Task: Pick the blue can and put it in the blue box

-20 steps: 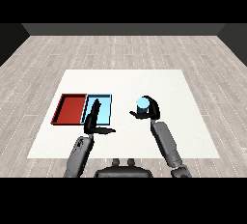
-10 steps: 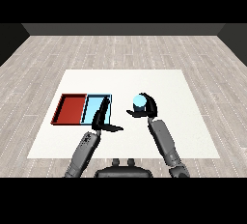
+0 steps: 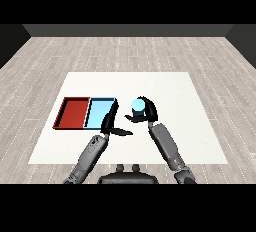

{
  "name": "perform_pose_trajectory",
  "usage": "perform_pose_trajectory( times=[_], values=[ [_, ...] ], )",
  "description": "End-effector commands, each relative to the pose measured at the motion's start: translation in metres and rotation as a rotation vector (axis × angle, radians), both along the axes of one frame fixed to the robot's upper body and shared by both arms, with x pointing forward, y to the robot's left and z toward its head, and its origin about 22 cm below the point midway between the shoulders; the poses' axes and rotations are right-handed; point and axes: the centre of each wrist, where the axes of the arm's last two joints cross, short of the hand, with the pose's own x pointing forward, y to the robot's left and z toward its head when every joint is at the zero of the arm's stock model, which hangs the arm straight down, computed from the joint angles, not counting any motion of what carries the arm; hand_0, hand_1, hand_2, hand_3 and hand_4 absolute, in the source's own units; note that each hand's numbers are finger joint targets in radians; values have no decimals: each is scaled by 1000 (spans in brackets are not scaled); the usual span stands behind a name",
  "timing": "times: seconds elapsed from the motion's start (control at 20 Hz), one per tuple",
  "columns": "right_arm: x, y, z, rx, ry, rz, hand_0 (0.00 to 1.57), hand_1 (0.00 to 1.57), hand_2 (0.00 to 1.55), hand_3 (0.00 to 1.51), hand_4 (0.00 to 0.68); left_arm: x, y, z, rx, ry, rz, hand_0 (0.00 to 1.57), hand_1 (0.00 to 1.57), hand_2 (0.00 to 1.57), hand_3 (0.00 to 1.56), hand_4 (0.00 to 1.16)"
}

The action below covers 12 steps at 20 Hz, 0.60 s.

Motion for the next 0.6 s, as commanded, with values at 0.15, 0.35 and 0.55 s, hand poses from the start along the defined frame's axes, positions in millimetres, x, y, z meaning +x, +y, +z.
perform_pose_trajectory(
  times=[0.15, 0.35, 0.55],
  values=[
    [13, 10, 17, 30, -9, 44, 1423, 1423, 1460, 1374, 560, 11, -20, -23, -6, 37, 3, 0, 0, 0, 0, 0],
    [-12, 9, 4, 41, -10, 53, 1447, 1447, 1467, 1371, 553, 32, -25, -18, -6, 54, -5, 0, 0, 0, 0, 0],
    [-10, 21, -16, 30, 15, 53, 1438, 1438, 1464, 1373, 564, 3, -44, -27, -6, 88, -15, 0, 0, 0, 0, 0]
  ],
)
